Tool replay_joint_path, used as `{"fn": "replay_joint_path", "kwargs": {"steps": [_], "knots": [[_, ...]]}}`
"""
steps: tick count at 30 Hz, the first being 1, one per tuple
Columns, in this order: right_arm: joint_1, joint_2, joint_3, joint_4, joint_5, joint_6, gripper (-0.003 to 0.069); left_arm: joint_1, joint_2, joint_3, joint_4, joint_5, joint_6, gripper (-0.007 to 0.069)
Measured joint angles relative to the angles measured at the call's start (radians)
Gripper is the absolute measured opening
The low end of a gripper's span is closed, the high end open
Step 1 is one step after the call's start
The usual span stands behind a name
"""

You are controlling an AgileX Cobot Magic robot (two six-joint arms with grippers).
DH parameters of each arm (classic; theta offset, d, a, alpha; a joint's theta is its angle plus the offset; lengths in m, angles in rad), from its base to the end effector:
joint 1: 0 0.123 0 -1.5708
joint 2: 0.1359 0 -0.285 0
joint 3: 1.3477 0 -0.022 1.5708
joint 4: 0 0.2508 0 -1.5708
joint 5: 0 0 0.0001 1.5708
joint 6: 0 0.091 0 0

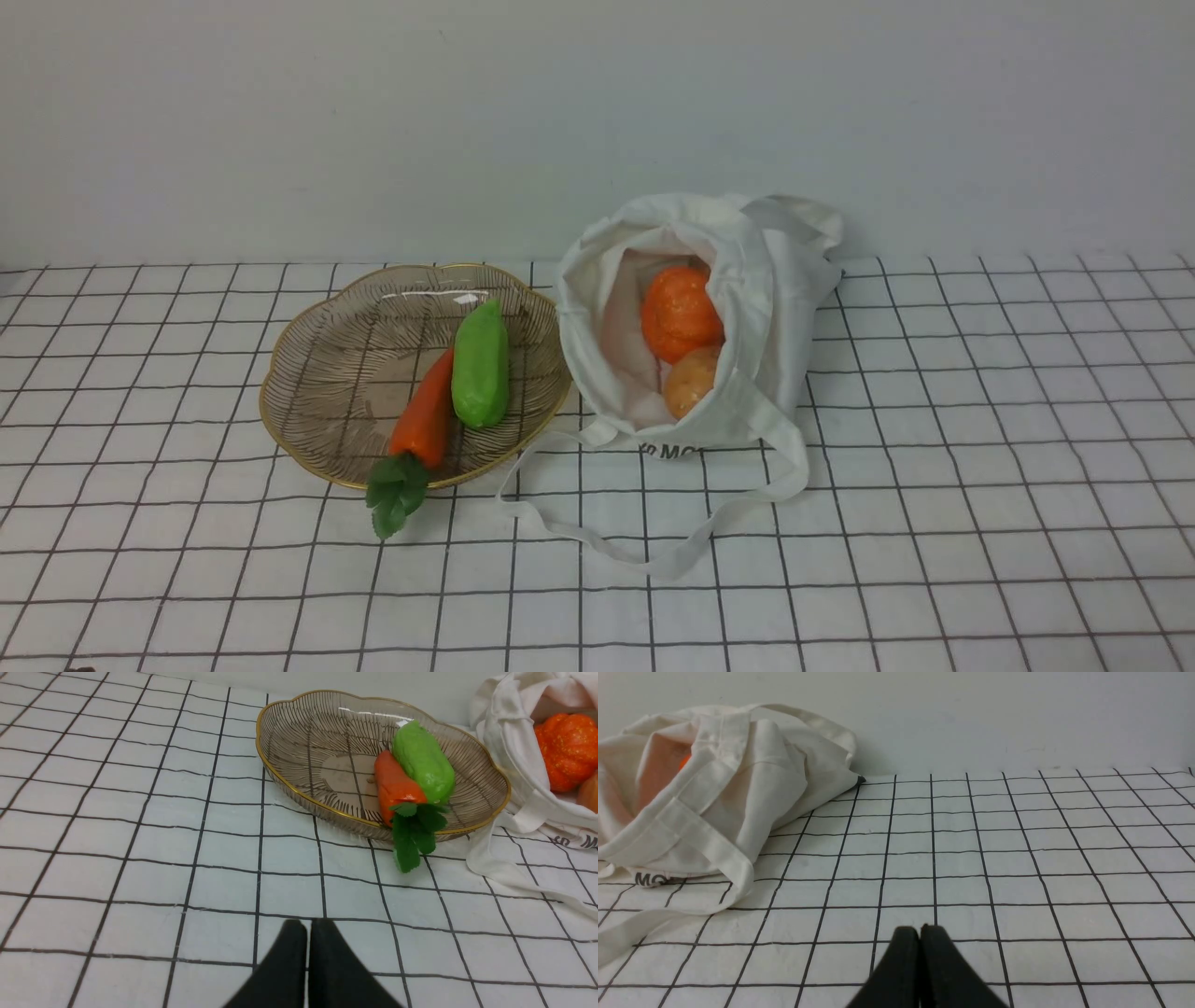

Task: Take vegetables from bag on white checkered tablecloth place on plate.
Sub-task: 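Reach into the cloth bag toward the pumpkin with the right gripper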

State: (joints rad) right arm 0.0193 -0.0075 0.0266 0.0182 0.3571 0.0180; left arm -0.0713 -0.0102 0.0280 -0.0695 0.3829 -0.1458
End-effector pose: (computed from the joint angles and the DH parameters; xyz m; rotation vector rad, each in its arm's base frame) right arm 0.0532 0.0016 0.1725 0.0102 1.8599 0.0436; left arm 0.0521 -0.0061 0.1700 -0.1134 1.8857 -0.2172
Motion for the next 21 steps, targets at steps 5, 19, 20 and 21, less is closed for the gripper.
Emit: {"fn": "replay_joint_path", "kwargs": {"steps": [5,19,20,21], "knots": [[0.000,0.000,0.000,0.004,0.000,0.000,-0.0015,0.000,0.000,0.000,0.000,0.000,0.000,-0.0008],[0.000,0.000,0.003,0.534,-0.075,0.191,-0.0015,0.000,0.000,0.000,0.000,0.000,0.000,-0.0008],[0.000,0.000,0.003,0.540,-0.083,0.191,-0.0015,0.000,0.000,0.000,0.000,0.000,0.000,-0.0008],[0.000,0.000,0.003,0.543,-0.089,0.191,-0.0015,0.000,0.000,0.000,0.000,0.000,0.000,-0.0008]]}}
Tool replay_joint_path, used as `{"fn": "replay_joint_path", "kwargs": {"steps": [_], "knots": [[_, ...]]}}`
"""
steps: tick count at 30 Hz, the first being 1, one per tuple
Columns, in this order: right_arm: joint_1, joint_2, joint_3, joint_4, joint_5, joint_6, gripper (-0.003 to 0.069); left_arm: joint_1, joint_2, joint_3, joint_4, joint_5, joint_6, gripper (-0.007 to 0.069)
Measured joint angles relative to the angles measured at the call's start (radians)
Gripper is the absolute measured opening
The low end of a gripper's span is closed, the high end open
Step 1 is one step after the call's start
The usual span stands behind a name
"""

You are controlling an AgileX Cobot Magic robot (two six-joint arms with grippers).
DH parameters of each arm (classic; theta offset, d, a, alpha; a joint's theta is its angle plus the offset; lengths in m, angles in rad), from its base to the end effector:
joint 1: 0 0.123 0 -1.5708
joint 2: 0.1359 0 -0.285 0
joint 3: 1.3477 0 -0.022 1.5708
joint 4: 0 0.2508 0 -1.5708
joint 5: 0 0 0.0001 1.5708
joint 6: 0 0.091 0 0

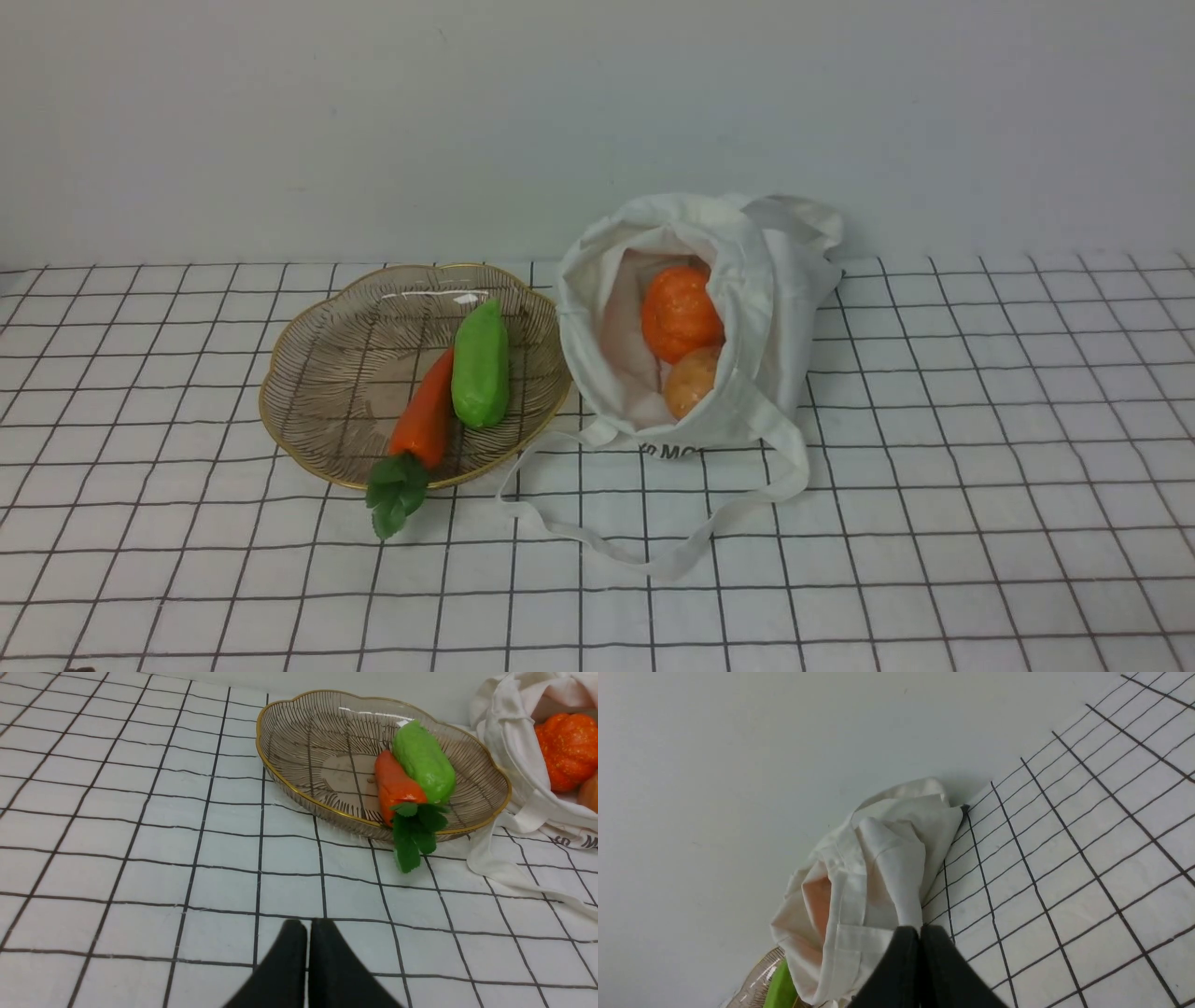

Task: Take vegetables from bag on white checkered tablecloth place on plate.
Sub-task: 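Reach into the cloth bag toward the pumpkin with the right gripper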

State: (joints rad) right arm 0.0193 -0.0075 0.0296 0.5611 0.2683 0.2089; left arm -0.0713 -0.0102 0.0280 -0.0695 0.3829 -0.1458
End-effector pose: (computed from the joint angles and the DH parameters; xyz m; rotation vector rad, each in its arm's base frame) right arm 0.0548 0.0139 0.1830 0.5391 1.6996 0.6861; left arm 0.0521 -0.0061 0.1700 -0.1134 1.8857 -0.2172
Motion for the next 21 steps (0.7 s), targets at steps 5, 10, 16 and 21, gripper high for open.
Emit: {"fn": "replay_joint_path", "kwargs": {"steps": [5,10,16,21], "knots": [[0.001,0.000,-0.101,0.013,0.120,-0.102,-0.0015,0.000,0.000,0.000,0.000,0.000,0.000,-0.0008],[0.001,0.077,-0.319,-0.067,0.276,-0.222,-0.0015,0.000,0.000,0.000,0.000,0.000,0.000,-0.0008],[0.001,0.488,-0.559,-0.221,0.555,-0.262,-0.0015,0.000,0.000,0.000,0.000,0.000,0.000,-0.0008],[0.001,0.840,-0.627,-0.001,0.619,-0.531,-0.0015,0.000,0.000,0.000,0.000,0.000,0.000,-0.0008]]}}
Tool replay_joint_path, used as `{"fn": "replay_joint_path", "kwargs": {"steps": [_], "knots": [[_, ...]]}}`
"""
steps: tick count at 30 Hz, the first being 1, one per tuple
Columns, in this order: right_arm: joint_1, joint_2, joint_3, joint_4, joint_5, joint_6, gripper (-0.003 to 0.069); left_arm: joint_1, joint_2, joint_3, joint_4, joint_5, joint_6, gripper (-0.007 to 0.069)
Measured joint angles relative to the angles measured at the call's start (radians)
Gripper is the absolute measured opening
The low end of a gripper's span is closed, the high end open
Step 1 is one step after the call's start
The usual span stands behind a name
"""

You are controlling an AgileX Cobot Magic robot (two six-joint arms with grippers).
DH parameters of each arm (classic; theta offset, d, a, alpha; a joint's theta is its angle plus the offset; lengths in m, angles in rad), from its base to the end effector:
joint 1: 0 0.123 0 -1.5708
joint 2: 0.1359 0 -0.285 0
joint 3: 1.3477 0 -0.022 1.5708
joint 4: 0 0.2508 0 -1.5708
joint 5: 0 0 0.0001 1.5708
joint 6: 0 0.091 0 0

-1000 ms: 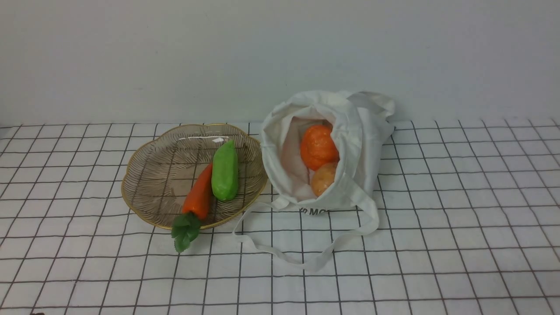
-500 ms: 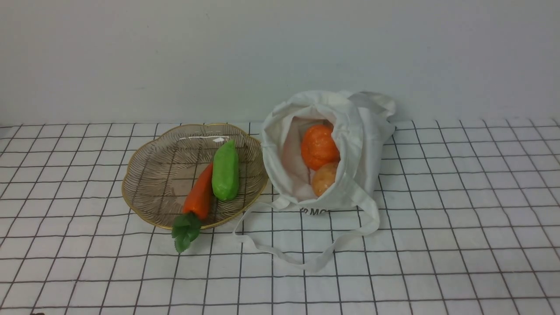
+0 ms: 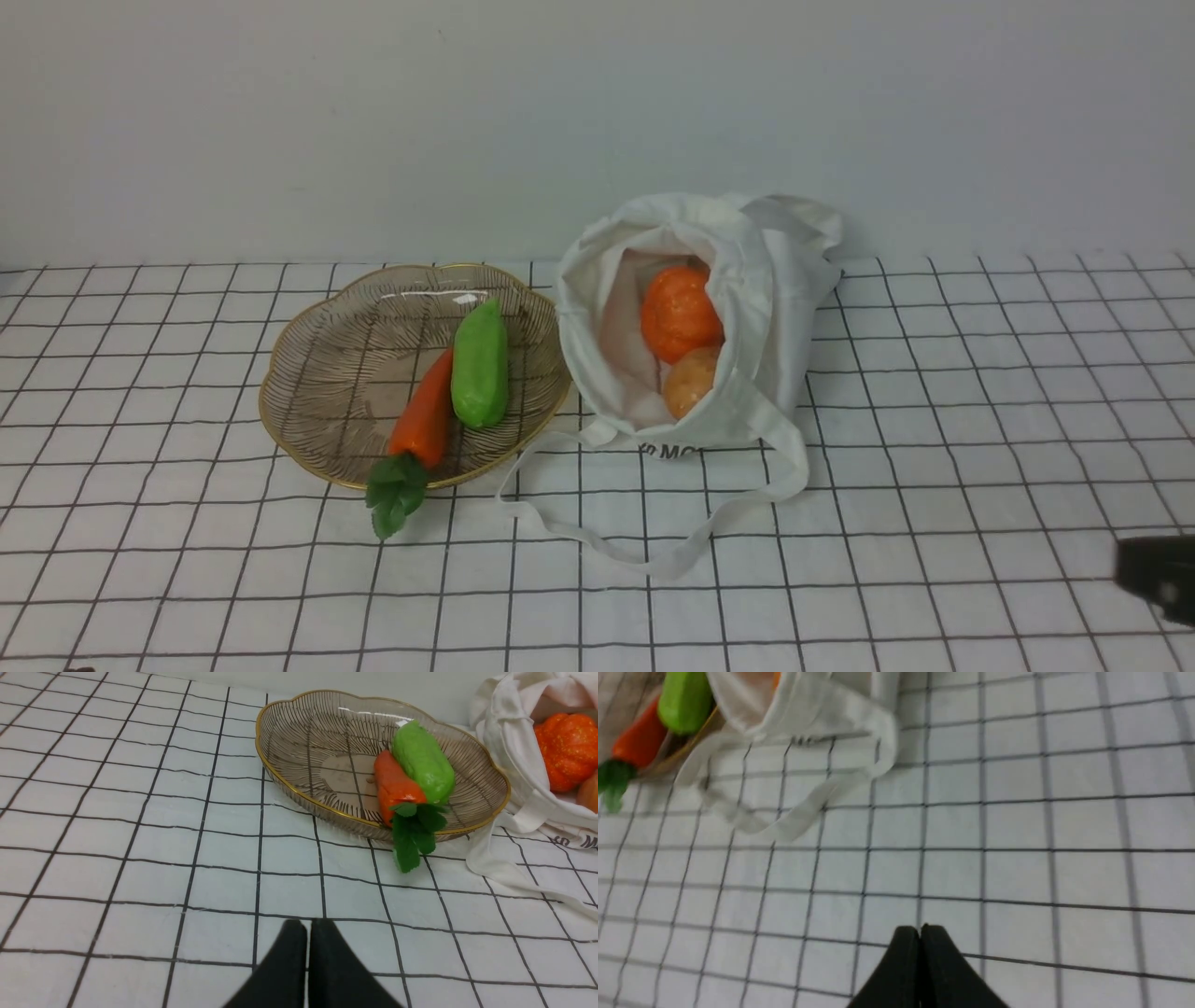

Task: Take vegetables from bag on white checkered tablecloth place on plate.
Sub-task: 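Reach into the cloth bag toward the pumpkin with the right gripper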

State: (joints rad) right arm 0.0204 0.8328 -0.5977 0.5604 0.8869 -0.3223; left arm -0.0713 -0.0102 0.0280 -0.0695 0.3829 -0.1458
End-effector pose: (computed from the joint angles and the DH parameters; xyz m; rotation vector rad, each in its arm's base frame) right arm 0.1371 0.0403 0.2751 -0.1279 2.4873 0.5652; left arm 0.0521 -0.0061 0.1700 -0.1134 1.8857 -0.2172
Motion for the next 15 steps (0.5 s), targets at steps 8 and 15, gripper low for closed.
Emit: {"fn": "replay_joint_path", "kwargs": {"steps": [8,15], "knots": [[0.080,0.427,-0.205,0.380,0.030,-0.421,0.0041,0.000,0.000,0.000,0.000,0.000,0.000,-0.0008],[0.298,0.712,-0.501,0.270,-0.094,-0.358,0.0199,0.000,0.000,0.000,0.000,0.000,0.000,-0.0008]]}}
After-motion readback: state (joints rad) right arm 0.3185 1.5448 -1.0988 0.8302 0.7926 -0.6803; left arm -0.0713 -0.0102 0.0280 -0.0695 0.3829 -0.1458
